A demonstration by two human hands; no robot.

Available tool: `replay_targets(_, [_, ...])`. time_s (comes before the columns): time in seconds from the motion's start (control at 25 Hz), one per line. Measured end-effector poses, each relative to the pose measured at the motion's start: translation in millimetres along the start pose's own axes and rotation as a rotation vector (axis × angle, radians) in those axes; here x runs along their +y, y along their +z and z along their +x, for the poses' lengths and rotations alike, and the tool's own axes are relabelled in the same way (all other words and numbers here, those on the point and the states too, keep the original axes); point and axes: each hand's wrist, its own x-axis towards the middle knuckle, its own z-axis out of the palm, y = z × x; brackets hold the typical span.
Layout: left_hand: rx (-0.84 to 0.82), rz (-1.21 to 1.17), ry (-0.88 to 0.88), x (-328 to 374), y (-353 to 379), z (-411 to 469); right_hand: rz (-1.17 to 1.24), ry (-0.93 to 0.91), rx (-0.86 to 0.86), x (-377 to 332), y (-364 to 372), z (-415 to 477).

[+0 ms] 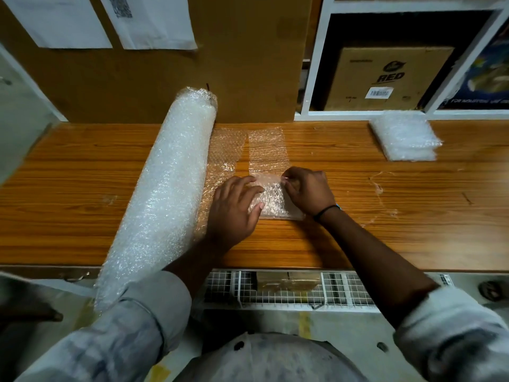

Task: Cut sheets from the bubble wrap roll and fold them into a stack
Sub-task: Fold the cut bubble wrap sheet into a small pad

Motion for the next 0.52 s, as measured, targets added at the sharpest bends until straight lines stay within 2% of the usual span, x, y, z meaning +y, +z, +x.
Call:
replay_targets(0.36, [-0.363, 0.141, -0.072, -19, 21, 11, -0.089, 0.130, -0.212, 7, 23, 69])
replay_targets(0.52, [-0.431, 0.169, -0.059, -25, 31, 10, -0.188, 0.079, -0.223, 0, 28, 66])
